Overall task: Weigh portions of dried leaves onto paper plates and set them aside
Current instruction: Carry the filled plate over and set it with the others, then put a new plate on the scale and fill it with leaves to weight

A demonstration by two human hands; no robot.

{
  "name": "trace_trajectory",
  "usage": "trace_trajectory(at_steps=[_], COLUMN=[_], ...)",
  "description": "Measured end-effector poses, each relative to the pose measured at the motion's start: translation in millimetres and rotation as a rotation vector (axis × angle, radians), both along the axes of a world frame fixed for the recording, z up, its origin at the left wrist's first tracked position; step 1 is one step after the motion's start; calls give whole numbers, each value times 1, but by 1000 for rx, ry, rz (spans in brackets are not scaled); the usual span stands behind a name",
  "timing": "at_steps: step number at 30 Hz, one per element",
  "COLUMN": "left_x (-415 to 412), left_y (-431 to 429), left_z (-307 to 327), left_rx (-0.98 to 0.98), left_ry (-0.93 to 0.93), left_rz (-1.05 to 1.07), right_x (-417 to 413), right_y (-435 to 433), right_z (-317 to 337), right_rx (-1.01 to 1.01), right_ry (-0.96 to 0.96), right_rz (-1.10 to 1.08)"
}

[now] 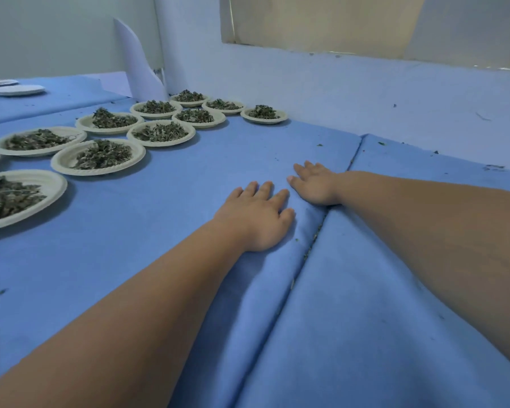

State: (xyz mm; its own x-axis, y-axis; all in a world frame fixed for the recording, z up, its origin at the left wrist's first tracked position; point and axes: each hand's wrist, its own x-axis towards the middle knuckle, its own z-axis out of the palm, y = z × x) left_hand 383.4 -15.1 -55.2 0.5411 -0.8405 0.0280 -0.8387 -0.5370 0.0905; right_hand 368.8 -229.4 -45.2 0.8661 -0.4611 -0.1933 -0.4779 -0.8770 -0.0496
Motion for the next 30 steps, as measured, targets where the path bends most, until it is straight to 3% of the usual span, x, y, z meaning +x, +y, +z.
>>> trace_trajectory(at_steps=[12, 17, 24, 30], left_x=[-140, -193, -202, -172], left_y=[7, -11, -53, -86], left_z=[13, 17, 25, 38], left_rx=[-132, -169, -82, -19], left_ry=[252, 47, 63, 78], left_rz=[-9, 13, 82, 208], right_x=[-161, -257, -375, -394], right_y=[72, 72, 45, 22], right_z=[31, 38, 55, 54], right_rx=[-2, 91, 74, 163], right_ry=[-129, -203, -261, -340], right_rz=[107, 57, 11, -45])
